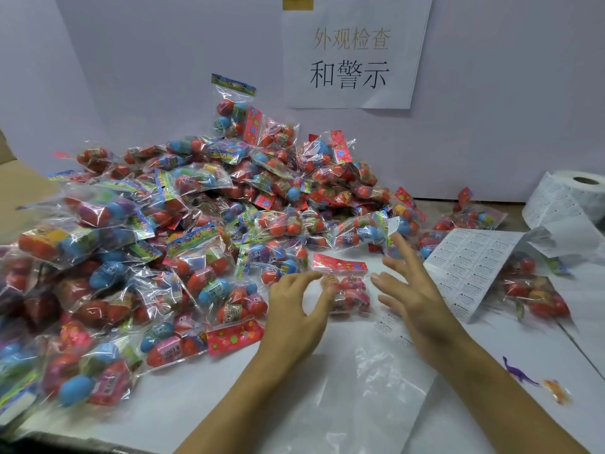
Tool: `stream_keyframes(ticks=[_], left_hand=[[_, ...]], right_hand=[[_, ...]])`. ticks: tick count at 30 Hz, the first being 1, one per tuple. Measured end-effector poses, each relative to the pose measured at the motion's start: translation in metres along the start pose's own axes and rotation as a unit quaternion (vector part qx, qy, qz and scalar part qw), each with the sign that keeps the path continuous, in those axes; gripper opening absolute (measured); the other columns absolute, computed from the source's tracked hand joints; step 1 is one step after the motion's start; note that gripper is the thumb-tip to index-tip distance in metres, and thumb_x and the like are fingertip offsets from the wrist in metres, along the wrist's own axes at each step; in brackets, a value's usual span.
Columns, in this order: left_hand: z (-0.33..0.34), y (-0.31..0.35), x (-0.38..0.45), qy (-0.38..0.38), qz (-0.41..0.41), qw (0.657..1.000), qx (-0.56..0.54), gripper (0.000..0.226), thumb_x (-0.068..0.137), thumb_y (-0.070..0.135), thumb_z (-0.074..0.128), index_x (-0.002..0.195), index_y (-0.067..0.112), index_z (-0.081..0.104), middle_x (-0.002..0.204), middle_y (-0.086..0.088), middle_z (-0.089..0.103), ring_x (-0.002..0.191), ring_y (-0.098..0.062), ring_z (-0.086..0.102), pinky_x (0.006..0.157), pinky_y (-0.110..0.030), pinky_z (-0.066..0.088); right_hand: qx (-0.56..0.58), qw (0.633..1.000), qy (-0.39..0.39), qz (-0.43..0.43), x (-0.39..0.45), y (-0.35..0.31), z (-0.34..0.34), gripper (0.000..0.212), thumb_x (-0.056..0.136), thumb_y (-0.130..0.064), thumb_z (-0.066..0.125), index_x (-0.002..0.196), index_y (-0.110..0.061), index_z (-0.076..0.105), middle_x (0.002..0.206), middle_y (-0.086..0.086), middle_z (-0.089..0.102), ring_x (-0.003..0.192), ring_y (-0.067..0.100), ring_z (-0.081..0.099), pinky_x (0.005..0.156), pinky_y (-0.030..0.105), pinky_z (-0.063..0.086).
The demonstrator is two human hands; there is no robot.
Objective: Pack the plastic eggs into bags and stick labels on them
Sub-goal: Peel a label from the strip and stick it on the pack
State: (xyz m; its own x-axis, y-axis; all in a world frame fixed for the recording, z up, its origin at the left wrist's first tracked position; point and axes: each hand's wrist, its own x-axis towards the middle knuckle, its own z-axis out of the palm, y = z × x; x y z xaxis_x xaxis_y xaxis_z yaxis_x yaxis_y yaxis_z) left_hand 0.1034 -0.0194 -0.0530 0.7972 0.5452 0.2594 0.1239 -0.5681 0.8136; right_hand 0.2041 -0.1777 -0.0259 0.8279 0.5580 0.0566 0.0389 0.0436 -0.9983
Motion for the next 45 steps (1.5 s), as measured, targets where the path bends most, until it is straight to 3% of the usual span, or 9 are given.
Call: stream_keyframes(ticks=[5, 8, 12, 17, 22, 28, 32, 39, 45], left_hand=[[-0.002, 0.000, -0.002, -0.064, 0.038, 0.997, -0.019, 0.017, 0.099, 0.036, 0.064, 0.113, 0.030, 0.072, 0.109, 0.026, 0.064, 0.102, 0.010, 0.058, 0.093, -0.008, 0.039], [-0.005, -0.001, 0.002, -0.038, -0.032, 0.983, -0.179, 0.019, 0.089, 0.039, 0.074, 0.103, 0.027, 0.071, 0.105, 0.017, 0.072, 0.106, -0.001, 0.067, 0.090, -0.015, 0.052], [-0.007, -0.002, 0.006, 0.022, -0.119, 0.910, -0.397, 0.039, 0.081, 0.018, 0.084, 0.113, 0.024, 0.063, 0.116, -0.006, 0.066, 0.105, -0.025, 0.073, 0.084, -0.041, 0.063], [-0.010, 0.002, 0.010, -0.007, -0.149, 0.881, -0.449, 0.023, 0.083, -0.006, 0.075, 0.093, 0.015, 0.074, 0.093, -0.012, 0.071, 0.083, -0.026, 0.074, 0.070, -0.031, 0.060], [-0.012, 0.006, 0.008, -0.064, -0.122, 0.879, -0.456, 0.013, 0.076, 0.002, 0.078, 0.076, 0.016, 0.078, 0.085, -0.007, 0.075, 0.081, -0.019, 0.070, 0.070, -0.027, 0.054], [-0.011, 0.007, 0.006, -0.087, -0.120, 0.891, -0.430, 0.012, 0.076, 0.021, 0.084, 0.088, 0.021, 0.079, 0.095, -0.009, 0.076, 0.087, -0.021, 0.069, 0.075, -0.031, 0.055], [-0.009, 0.007, 0.003, -0.147, -0.148, 0.872, -0.443, 0.040, 0.077, 0.023, 0.083, 0.115, 0.026, 0.071, 0.114, -0.015, 0.075, 0.103, -0.031, 0.074, 0.078, -0.039, 0.060], [-0.009, 0.005, 0.000, -0.190, -0.135, 0.882, -0.409, 0.046, 0.076, 0.013, 0.084, 0.118, 0.013, 0.067, 0.110, -0.017, 0.076, 0.094, -0.037, 0.075, 0.080, -0.041, 0.062], [-0.013, 0.006, 0.003, -0.127, -0.151, 0.876, -0.441, 0.047, 0.078, 0.012, 0.085, 0.120, 0.008, 0.064, 0.106, -0.016, 0.077, 0.091, -0.033, 0.076, 0.073, -0.042, 0.063]], right_hand=[[0.049, 0.999, -0.010, 0.008, -0.001, 0.007, 0.004, 0.094, 0.068, -0.038, 0.085, 0.133, -0.078, 0.030, 0.156, 0.001, 0.033, 0.140, 0.020, 0.045, 0.102, 0.039, 0.049], [0.098, 0.995, 0.010, -0.017, 0.001, 0.009, 0.002, 0.091, 0.078, -0.019, 0.085, 0.126, -0.079, 0.036, 0.154, 0.003, 0.037, 0.125, 0.020, 0.062, 0.094, 0.038, 0.057], [0.094, 0.994, 0.021, -0.054, 0.001, 0.007, 0.002, 0.090, 0.069, -0.031, 0.091, 0.126, -0.078, 0.038, 0.146, 0.001, 0.047, 0.121, 0.026, 0.066, 0.099, 0.043, 0.054], [0.037, 0.995, 0.039, -0.087, 0.000, 0.011, 0.004, 0.094, 0.073, -0.029, 0.089, 0.143, -0.061, 0.035, 0.135, -0.003, 0.053, 0.107, 0.014, 0.071, 0.087, 0.032, 0.057], [0.039, 0.995, 0.047, -0.084, 0.001, 0.015, 0.006, 0.101, 0.075, -0.014, 0.085, 0.148, -0.051, 0.026, 0.134, -0.006, 0.053, 0.099, 0.016, 0.075, 0.071, 0.019, 0.058], [0.048, 0.991, 0.080, -0.098, 0.001, 0.018, 0.009, 0.108, 0.077, 0.005, 0.081, 0.155, -0.042, 0.022, 0.128, -0.006, 0.056, 0.084, 0.018, 0.075, 0.068, 0.024, 0.059], [0.072, 0.985, 0.107, -0.112, 0.002, 0.016, 0.009, 0.108, 0.077, 0.007, 0.080, 0.151, -0.047, 0.023, 0.128, -0.006, 0.055, 0.084, 0.018, 0.075, 0.067, 0.024, 0.059], [0.080, 0.981, 0.129, -0.121, 0.003, 0.012, 0.006, 0.095, 0.078, -0.003, 0.083, 0.147, -0.042, 0.031, 0.128, -0.011, 0.055, 0.093, 0.008, 0.074, 0.068, 0.014, 0.056], [0.097, 0.976, 0.156, -0.117, 0.002, 0.010, 0.001, 0.033, 0.078, -0.023, 0.080, 0.109, -0.025, 0.070, 0.107, -0.012, 0.074, 0.102, 0.008, 0.070, 0.087, 0.031, 0.056]])
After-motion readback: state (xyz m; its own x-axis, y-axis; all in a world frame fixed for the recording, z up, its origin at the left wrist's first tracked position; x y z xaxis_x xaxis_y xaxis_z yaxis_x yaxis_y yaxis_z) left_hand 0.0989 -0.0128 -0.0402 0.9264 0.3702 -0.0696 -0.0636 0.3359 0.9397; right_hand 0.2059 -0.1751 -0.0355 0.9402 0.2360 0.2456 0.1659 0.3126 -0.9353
